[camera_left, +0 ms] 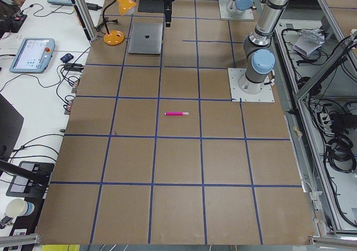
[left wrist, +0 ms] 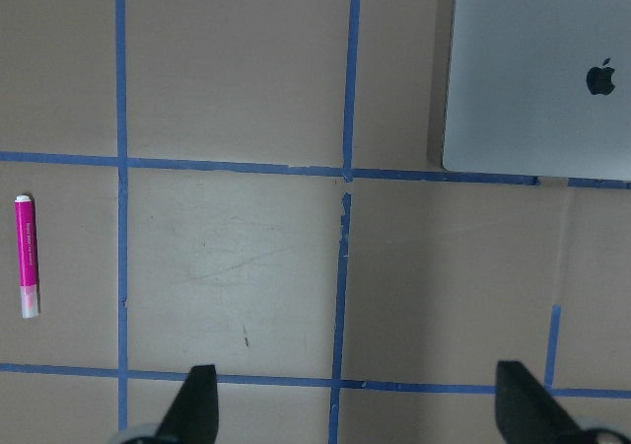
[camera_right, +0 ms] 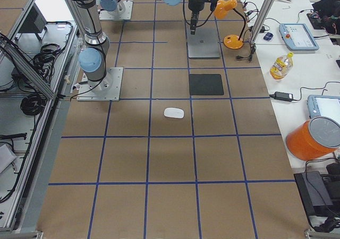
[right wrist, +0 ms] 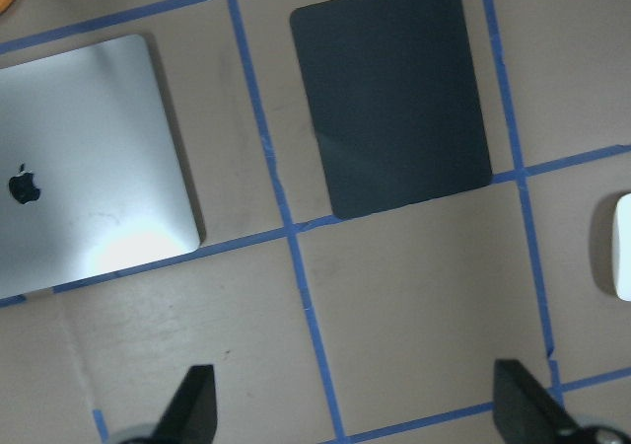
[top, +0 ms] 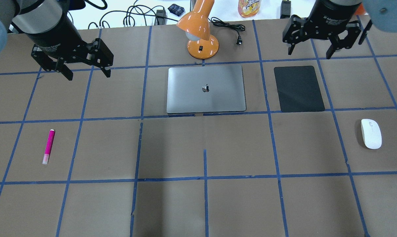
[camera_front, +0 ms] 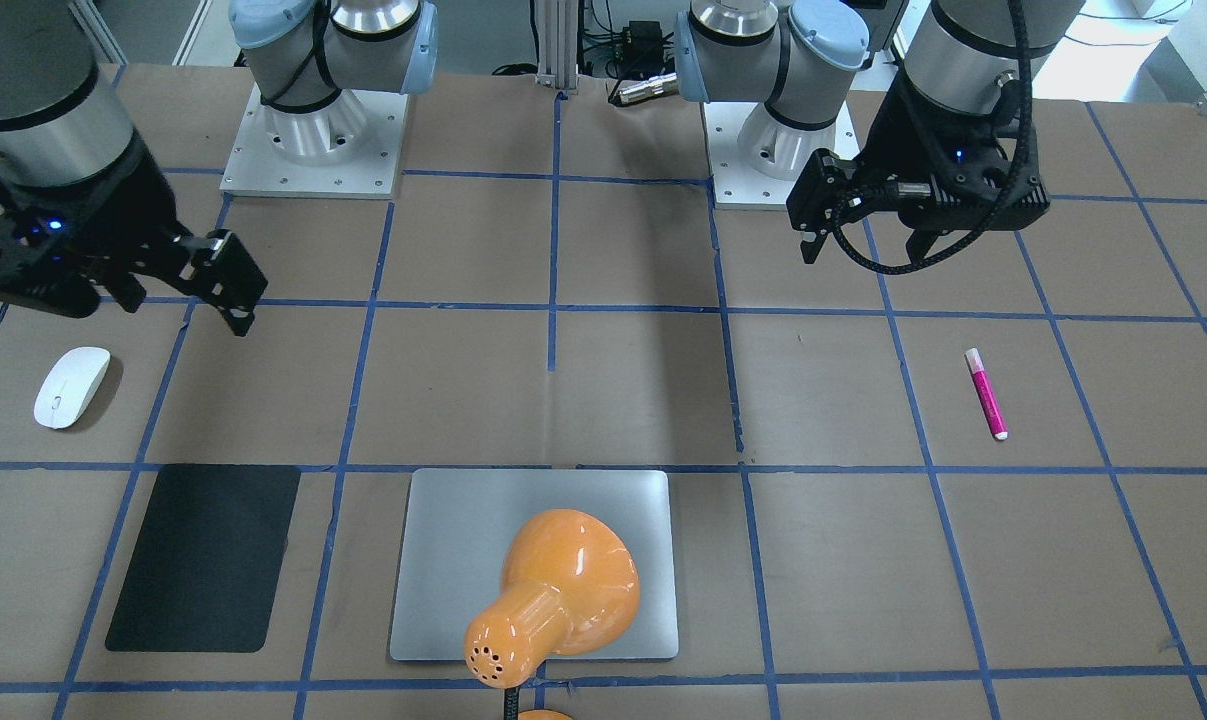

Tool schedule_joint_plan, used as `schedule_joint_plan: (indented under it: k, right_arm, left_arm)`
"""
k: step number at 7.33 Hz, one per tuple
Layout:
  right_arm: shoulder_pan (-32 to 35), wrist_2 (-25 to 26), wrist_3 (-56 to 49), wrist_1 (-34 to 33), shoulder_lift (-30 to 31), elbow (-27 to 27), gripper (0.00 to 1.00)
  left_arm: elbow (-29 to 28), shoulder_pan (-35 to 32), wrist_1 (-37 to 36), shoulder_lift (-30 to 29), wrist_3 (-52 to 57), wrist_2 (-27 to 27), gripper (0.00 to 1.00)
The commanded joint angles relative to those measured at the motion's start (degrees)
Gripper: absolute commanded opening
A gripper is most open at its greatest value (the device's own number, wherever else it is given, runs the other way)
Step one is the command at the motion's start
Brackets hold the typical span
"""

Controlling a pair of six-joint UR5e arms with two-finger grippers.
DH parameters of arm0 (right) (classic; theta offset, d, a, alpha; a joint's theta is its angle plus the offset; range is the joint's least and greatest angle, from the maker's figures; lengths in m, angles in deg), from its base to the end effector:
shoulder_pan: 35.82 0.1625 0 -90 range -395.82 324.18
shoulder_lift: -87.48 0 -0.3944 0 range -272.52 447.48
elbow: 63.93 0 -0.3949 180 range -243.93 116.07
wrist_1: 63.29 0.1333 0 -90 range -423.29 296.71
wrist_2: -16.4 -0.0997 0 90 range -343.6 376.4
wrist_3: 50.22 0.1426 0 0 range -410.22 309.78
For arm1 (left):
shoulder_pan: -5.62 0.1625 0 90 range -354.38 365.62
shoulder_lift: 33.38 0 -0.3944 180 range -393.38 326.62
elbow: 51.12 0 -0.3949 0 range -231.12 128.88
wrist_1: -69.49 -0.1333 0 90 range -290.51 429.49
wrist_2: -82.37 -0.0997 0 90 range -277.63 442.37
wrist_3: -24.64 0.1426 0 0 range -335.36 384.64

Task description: Place pen and mouse around notebook

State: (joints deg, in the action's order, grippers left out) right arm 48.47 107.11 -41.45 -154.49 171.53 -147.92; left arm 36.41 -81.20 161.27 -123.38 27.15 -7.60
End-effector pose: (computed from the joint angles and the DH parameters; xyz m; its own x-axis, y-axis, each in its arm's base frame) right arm 0.0773 -0.5490 0.4148 -0.9681 0.2503 0.0089 0.2500 0.9680 -0.0236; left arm -0.1057 -0.5026 0.4325 -0.9999 -0.0117 0.0000 -0.0117 0.9999 -0.0121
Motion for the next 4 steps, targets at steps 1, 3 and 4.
schedule_joint_plan:
  k: [1,3,4]
  right_arm:
    - [-8.1,0.4,-2.7,1.2,-0.1,-2.0,1.0]
    - [-16.2,0.3,-13.2,-6.3,-0.3,-9.9,1.0]
    - [-20.8,0.5,-17.9,-13.4,-0.3,-15.7,1.0]
  left_arm:
    - [2.5,9.7,-0.2,-1.3,8.1,0.5,1.0]
    - [14.4,25.0,-13.6,-2.9,19.2,0.8,1.0]
    - [21.1,31.1,-23.1,-3.9,26.9,0.8,1.0]
